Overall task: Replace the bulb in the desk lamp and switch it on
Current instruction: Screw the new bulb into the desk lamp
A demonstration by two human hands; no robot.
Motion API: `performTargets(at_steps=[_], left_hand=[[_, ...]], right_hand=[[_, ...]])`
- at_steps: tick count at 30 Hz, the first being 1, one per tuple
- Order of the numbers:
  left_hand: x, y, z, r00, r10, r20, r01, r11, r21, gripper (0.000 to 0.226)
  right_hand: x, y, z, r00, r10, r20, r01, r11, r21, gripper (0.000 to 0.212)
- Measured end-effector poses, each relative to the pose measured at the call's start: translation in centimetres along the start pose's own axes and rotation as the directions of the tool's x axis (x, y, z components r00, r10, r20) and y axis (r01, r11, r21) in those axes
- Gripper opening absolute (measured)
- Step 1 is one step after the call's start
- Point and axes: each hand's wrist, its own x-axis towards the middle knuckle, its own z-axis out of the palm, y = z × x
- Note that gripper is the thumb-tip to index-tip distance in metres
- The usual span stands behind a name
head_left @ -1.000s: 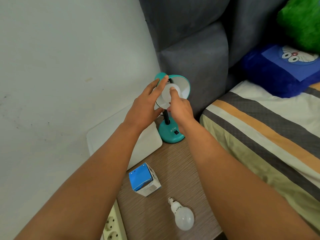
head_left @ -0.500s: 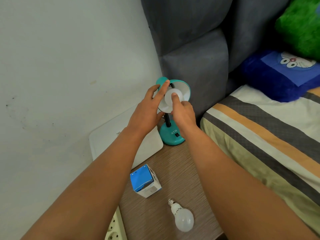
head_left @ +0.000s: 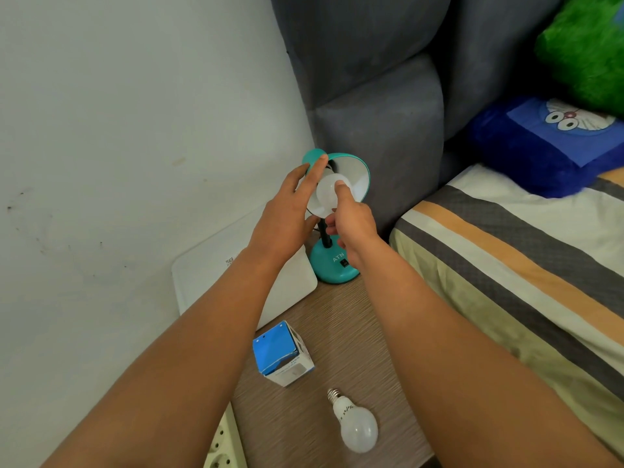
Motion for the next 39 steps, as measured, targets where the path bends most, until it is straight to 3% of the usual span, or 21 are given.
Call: performTargets(at_steps=[7,17,27,30,33,35,39], left_hand=[[0.1,-0.1,0.2,1.0,0.0,-0.004,0.0,1.0,0.001,0.087],[-0.6,0.1,-0.2,1.0,-0.021,0.01,0.021,1.0,-0.01,0.088],[-1.9,0.8,-1.4,0.996,-0.074,0.047,0.076,0.997,-0.034,0.098],[-3.5,1.0,-2.1,0.991,-0.125,0.057,0.127,0.991,-0.045,0.091],[-6.0,1.2,-2.3,0.982,-0.179,0.056,0.184,0.979,-0.092,0.071],[-8.6,1.1,-2.0,0.97,-0.227,0.092,0.236,0.967,-0.101,0.059],[-14.4,0.2,-0.2,0.909,-0.334,0.25,0.36,0.93,-0.068,0.06]], right_hand=[[-0.2,0.1,0.0,0.995,0.089,0.038,-0.092,0.993,0.069,0.055],[-0.8,0.5,-0.1,0.995,0.103,0.003,-0.103,0.988,0.118,0.053],[-2.7,0.7,-1.4,0.999,0.034,-0.029,-0.033,0.999,0.034,0.035],[-4.1,1.9,-1.9,0.999,0.032,-0.01,-0.032,0.999,-0.02,0.028],[-5.2,4.5,-2.3,1.0,0.0,-0.003,0.0,0.99,-0.142,0.022],[-6.4,7.3,-2.6,0.998,-0.019,0.066,0.042,0.934,-0.356,0.019],[-8.9,13.3,-3.3,0.943,0.158,0.291,0.129,0.634,-0.762,0.031]])
